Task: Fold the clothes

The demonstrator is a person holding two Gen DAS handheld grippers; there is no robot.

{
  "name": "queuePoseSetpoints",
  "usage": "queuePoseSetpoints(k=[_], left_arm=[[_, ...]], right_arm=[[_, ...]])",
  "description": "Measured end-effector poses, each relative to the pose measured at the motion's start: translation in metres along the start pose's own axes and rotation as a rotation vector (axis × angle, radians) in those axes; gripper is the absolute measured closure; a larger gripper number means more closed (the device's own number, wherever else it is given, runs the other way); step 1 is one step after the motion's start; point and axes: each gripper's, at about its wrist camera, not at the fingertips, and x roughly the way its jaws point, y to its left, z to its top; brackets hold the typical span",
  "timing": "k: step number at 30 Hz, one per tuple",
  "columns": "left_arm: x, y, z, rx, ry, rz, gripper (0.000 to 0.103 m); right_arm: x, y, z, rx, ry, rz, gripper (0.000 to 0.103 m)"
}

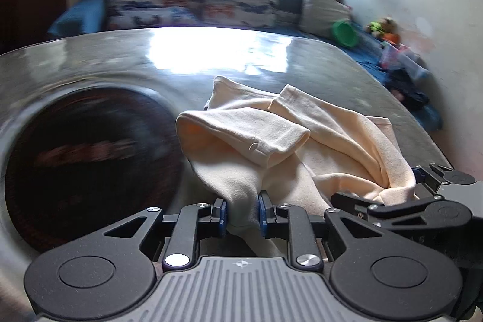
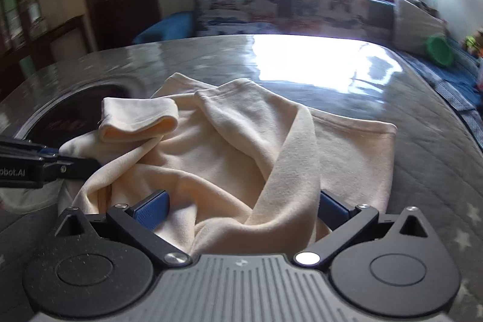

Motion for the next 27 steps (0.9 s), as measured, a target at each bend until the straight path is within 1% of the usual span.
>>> queuePoseSetpoints(k=[7, 9, 12, 14, 17, 18, 21, 23, 26, 27], left_arm=[[-0.051, 0.067, -0.025, -0.107, -0.037, 0.118, 0.081], [-0.064, 0.083, -0.034, -0.133, -0.044, 0.156, 0.081], [-0.079, 0.104, -0.048, -0.167, -0.047, 0.205, 0.081], [-0.087, 0.116, -0.054, -0.192, -0.049, 0.213, 0.081], [-0.097, 0.128, -0.059, -0.219, -0.057, 0.208, 0.080], [-0.099, 0.130, -0.060, -0.225, -0.059, 0.203, 0.080], [-0.102, 0.133, -0.063, -0.234, -0.060, 0.194, 0.074], [-0.101, 0.136, -0.063, -0.237, -0.063, 0.188, 0.072], [-0.101, 0.141, -0.063, -0.246, -0.066, 0.175, 0.070], [-0.102, 0.143, -0.063, -0.249, -0.066, 0.175, 0.065]], right_arm=[[0.011, 0.076, 0.003, -0.120, 0.005, 0.135, 0.000], [0.014, 0.102, 0.003, -0.168, 0.005, 0.186, 0.000], [0.015, 0.125, 0.003, -0.212, 0.014, 0.230, 0.000], [0.015, 0.142, 0.003, -0.246, 0.024, 0.264, 0.000], [0.005, 0.151, 0.009, -0.256, 0.040, 0.321, 0.002], [0.002, 0.151, 0.014, -0.257, 0.035, 0.324, 0.006], [0.000, 0.151, 0.033, -0.268, 0.013, 0.308, 0.009], [0.005, 0.150, 0.047, -0.271, 0.007, 0.293, 0.009], [0.017, 0.151, 0.066, -0.271, 0.008, 0.269, 0.015], [0.023, 0.151, 0.071, -0.266, 0.017, 0.263, 0.017]])
